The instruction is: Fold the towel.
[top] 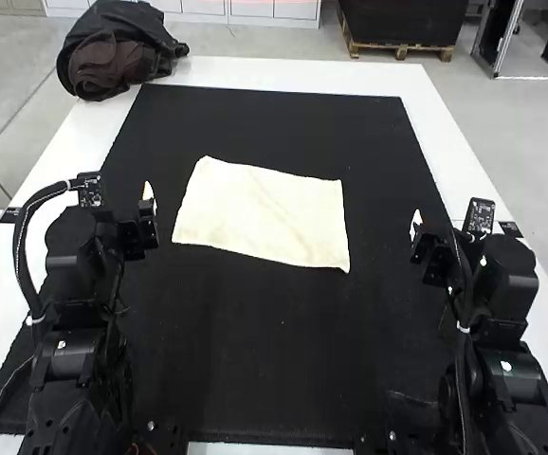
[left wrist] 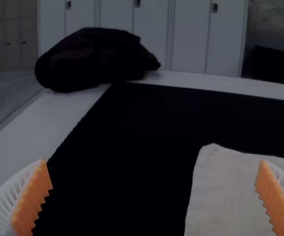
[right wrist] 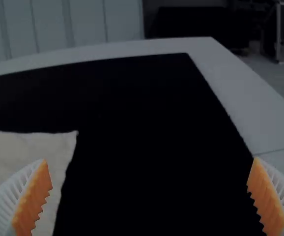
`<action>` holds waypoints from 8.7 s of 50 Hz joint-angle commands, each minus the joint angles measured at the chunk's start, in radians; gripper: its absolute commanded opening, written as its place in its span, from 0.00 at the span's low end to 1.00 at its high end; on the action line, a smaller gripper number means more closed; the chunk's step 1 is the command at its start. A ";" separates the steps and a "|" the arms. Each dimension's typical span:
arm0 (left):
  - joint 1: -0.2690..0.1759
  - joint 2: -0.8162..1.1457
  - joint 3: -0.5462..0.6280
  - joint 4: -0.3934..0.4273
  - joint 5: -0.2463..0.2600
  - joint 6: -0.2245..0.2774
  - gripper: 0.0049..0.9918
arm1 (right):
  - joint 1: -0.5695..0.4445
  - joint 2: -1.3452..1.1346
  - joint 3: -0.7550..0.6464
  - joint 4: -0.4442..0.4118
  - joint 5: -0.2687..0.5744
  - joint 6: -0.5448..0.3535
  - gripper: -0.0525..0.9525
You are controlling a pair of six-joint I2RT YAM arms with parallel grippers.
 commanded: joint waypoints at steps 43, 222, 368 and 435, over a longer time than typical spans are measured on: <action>0.004 -0.006 -0.004 0.003 -0.014 -0.002 0.98 | -0.013 -0.005 -0.006 -0.004 -0.023 -0.008 0.97; -0.018 1.464 0.734 0.090 0.215 0.162 0.97 | 0.114 1.356 0.665 0.119 -0.201 0.047 0.96; -0.058 2.283 1.375 0.156 0.245 0.230 0.96 | 0.203 2.233 1.186 0.432 -0.218 0.102 0.95; -0.058 2.325 1.320 0.274 0.184 0.228 0.02 | 0.180 2.247 1.179 0.418 -0.283 0.111 0.02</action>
